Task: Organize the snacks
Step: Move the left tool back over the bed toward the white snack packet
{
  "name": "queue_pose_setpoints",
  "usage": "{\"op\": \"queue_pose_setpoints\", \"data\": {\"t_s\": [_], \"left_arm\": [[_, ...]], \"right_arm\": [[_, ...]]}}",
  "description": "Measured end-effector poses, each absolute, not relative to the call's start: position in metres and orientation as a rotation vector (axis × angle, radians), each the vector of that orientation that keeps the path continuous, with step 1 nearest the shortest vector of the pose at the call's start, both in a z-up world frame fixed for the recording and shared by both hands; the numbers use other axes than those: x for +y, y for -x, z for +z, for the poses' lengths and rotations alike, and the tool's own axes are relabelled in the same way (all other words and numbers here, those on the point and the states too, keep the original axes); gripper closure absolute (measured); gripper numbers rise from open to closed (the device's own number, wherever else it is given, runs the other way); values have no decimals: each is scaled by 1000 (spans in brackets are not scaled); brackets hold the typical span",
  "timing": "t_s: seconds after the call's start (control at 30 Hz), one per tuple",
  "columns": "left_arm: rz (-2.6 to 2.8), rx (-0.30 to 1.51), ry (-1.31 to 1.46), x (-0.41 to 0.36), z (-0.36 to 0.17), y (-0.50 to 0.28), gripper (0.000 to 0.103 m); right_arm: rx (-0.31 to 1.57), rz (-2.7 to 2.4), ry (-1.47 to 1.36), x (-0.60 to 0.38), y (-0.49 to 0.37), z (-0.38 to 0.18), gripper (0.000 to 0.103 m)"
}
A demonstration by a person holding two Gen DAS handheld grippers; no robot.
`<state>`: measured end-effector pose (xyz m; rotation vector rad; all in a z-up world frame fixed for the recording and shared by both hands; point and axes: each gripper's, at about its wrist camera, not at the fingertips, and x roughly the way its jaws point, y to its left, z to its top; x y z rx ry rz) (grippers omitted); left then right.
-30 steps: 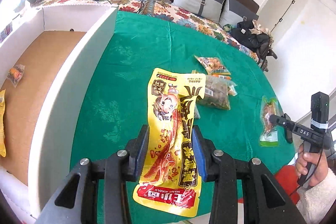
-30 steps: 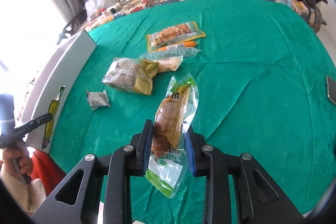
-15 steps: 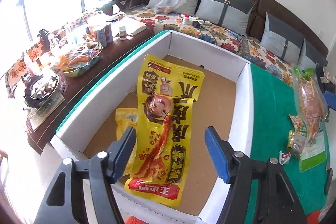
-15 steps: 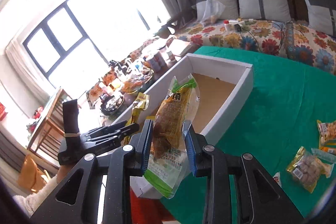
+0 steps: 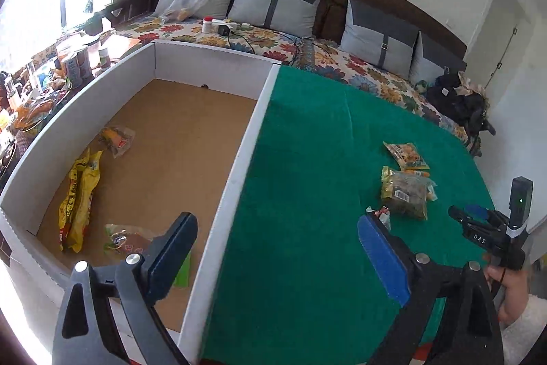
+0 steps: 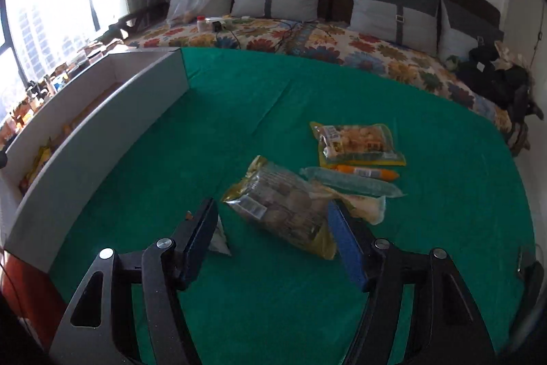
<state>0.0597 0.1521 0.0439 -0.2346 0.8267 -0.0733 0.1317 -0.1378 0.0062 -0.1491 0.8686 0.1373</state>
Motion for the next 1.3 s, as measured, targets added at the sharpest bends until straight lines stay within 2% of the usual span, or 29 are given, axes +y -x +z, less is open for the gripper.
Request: {"op": "queue_pose_setpoints", "data": {"t_s": [0.13,0.27,0.4,0.73,0.93,1.07,1.3], "left_arm": [[-195,906,113,70,13,-83,1],[-168,986,4,30,-39,-109,1],[-134,998,-5,33,-69,-127,1],[-120,980,-56,48,-101,-144,1],[-119,946,-53,49,-106,-144,1],[-123,944,-53,48,-106,-145,0],[-140,943,-50,47,-105,-147,0]], "right_arm": [[912,-49,137,-217,-116,-30,33],[934,-121,90,-245,-105,-44,33],[930,-128,84,-248,-103,-52,33],[911,-100,96,-248,-112,-69,33],[912,-77,21,-260,-115,-71,27],[926,-71,-45,-271,-117,-74,19],[932,-84,-34,-269,-117,-74,17]]}}
